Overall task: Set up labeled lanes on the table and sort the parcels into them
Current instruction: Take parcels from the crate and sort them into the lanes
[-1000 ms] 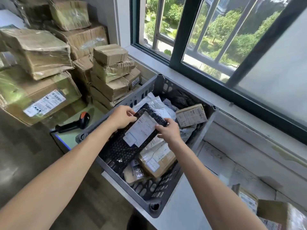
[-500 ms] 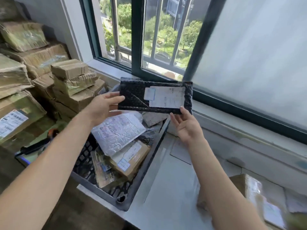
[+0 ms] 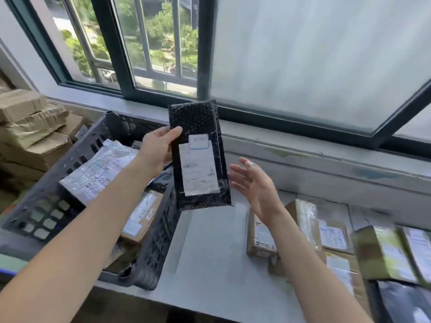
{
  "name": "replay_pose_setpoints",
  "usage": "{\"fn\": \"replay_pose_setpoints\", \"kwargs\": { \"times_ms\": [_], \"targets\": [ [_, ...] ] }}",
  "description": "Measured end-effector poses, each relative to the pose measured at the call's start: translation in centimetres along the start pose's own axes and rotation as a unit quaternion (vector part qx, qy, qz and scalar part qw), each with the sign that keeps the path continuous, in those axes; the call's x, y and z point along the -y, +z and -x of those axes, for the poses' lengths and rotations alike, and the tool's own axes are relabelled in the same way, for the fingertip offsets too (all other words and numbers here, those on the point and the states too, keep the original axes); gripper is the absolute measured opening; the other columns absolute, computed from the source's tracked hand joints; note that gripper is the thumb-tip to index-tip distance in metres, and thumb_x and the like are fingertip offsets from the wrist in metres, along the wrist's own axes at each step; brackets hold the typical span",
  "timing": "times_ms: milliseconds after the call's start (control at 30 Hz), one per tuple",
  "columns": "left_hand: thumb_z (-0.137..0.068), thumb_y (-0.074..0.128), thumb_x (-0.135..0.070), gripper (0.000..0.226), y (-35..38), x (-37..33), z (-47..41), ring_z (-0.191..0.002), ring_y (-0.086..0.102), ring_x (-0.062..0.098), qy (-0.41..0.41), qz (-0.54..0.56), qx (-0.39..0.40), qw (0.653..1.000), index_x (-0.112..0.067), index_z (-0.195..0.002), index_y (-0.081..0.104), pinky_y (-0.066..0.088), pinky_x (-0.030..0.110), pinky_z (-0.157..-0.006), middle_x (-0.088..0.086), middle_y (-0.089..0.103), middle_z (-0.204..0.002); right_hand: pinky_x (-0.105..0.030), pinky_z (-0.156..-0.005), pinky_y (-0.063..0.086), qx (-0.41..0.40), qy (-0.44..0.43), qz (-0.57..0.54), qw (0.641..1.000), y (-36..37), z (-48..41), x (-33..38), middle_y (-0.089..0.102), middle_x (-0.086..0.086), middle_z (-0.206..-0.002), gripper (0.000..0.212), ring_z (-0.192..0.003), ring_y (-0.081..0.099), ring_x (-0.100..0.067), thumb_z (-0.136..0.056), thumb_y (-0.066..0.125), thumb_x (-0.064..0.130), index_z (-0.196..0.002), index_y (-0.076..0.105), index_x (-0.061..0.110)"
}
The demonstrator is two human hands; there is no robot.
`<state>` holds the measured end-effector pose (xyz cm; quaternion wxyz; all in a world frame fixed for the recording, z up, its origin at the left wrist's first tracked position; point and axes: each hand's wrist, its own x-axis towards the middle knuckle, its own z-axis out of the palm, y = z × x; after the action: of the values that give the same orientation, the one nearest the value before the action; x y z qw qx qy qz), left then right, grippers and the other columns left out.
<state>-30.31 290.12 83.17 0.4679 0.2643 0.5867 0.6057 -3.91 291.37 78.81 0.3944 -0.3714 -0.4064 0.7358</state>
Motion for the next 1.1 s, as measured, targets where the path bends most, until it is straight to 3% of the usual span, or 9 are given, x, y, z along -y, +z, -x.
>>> {"fn": "replay_pose_setpoints", "kwargs": {
  "times_ms": [100, 200, 500, 633, 767, 867, 933, 1000, 1100],
  "targets": [
    [-0.090, 0.073, -0.025, 0.015, 1.8, 1.5, 0.6, -0.065, 0.069, 0.008, -0.016, -0.070, 0.052, 0.996, -0.027, -0.075, 0.077, 0.053, 0.023, -0.050, -0.010, 0.076, -0.078, -0.036, -0.091, 0.057, -0.007, -0.022, 0.107, 0.994, -0.5, 0.6, -0.6, 0.075, -0.012, -0.112, 0.030, -0.101, 0.071, -0.026, -0.096, 0.066, 0.029, -0.123, 0.067, 0.014],
    [-0.088, 0.075, -0.028, 0.006, 3.3, 2.7, 1.0, -0.068, 0.072, 0.009, -0.031, -0.102, 0.087, 0.991, -0.023, -0.091, 0.077, 0.055, 0.023, -0.053, -0.005, 0.078, -0.084, -0.040, -0.086, 0.060, -0.040, -0.048, 0.167, 0.984, -0.5, 0.8, -1.1, 0.077, -0.008, -0.103, 0.020, -0.096, 0.073, -0.026, -0.094, 0.070, 0.020, -0.111, 0.071, 0.010],
    [-0.087, 0.075, -0.025, 0.009, 4.9, 4.7, 1.5, -0.073, 0.072, 0.011, -0.062, -0.088, 0.109, 0.988, -0.020, -0.094, 0.073, 0.056, 0.025, -0.055, -0.002, 0.078, -0.086, -0.049, -0.084, 0.059, -0.098, -0.023, 0.174, 0.980, -2.7, 1.1, -2.5, 0.077, -0.010, -0.100, 0.015, -0.089, 0.072, -0.022, -0.094, 0.069, 0.015, -0.106, 0.072, 0.007],
    [-0.088, 0.074, -0.018, 0.008, 4.9, 5.4, 1.8, -0.071, 0.073, 0.010, -0.068, -0.080, 0.106, 0.989, -0.021, -0.095, 0.072, 0.055, 0.024, -0.053, -0.003, 0.078, -0.085, -0.035, -0.077, 0.061, -0.109, -0.003, 0.161, 0.981, -3.6, 1.0, -3.1, 0.078, -0.006, -0.099, 0.015, -0.091, 0.073, -0.021, -0.093, 0.070, 0.016, -0.107, 0.072, 0.009],
    [-0.090, 0.071, -0.014, 0.006, 4.6, 5.5, 1.8, -0.080, 0.073, 0.019, -0.090, -0.034, 0.110, 0.989, -0.019, -0.092, 0.074, 0.060, 0.033, -0.061, 0.003, 0.078, -0.093, -0.027, -0.075, 0.059, -0.028, 0.061, 0.215, 0.974, -4.0, 1.2, -2.7, 0.078, -0.004, -0.103, 0.021, -0.092, 0.074, -0.016, -0.091, 0.071, 0.011, -0.112, 0.069, 0.012],
    [-0.089, 0.072, -0.013, 0.030, 4.4, 4.8, 1.9, -0.100, 0.070, 0.025, -0.040, -0.090, 0.078, 0.992, -0.015, -0.117, 0.062, 0.060, 0.031, -0.074, 0.013, 0.069, -0.117, -0.032, -0.078, 0.057, 0.003, 0.061, 0.333, 0.941, -4.3, 1.0, -0.3, 0.076, -0.007, -0.102, 0.018, -0.086, 0.071, -0.018, -0.091, 0.066, 0.007, -0.108, 0.068, 0.012],
    [-0.086, 0.077, -0.021, 0.062, 4.2, 3.9, 2.0, -0.119, 0.055, 0.018, 0.128, -0.272, 0.024, 0.953, -0.019, -0.139, 0.045, 0.049, 0.024, -0.092, 0.005, 0.055, -0.132, -0.032, -0.068, 0.050, 0.030, 0.047, 0.492, 0.869, -4.2, 0.6, 2.5, 0.073, -0.007, -0.092, 0.010, -0.076, 0.066, -0.021, -0.090, 0.062, 0.012, -0.098, 0.067, 0.014],
    [-0.082, 0.079, -0.030, 0.082, 4.5, 2.9, 2.5, -0.132, 0.041, 0.016, 0.293, -0.418, 0.046, 0.859, -0.019, -0.150, 0.035, 0.032, 0.032, -0.111, 0.003, 0.045, -0.145, -0.031, -0.060, 0.045, 0.077, 0.055, 0.600, 0.795, -3.6, 0.1, 5.4, 0.068, -0.005, -0.081, 0.004, -0.068, 0.060, -0.020, -0.088, 0.061, 0.017, -0.088, 0.065, 0.015],
    [-0.085, 0.075, -0.039, 0.054, 5.4, 2.3, 3.4, -0.118, 0.056, 0.015, 0.271, -0.526, 0.204, 0.780, -0.026, -0.134, 0.058, 0.036, 0.040, -0.109, -0.005, 0.066, -0.125, -0.026, -0.056, 0.044, 0.147, 0.079, 0.666, 0.727, -1.8, -0.5, 8.9, 0.061, 0.004, -0.072, 0.005, -0.062, 0.054, -0.014, -0.088, 0.064, 0.020, -0.083, 0.065, 0.021]
  ]
}}
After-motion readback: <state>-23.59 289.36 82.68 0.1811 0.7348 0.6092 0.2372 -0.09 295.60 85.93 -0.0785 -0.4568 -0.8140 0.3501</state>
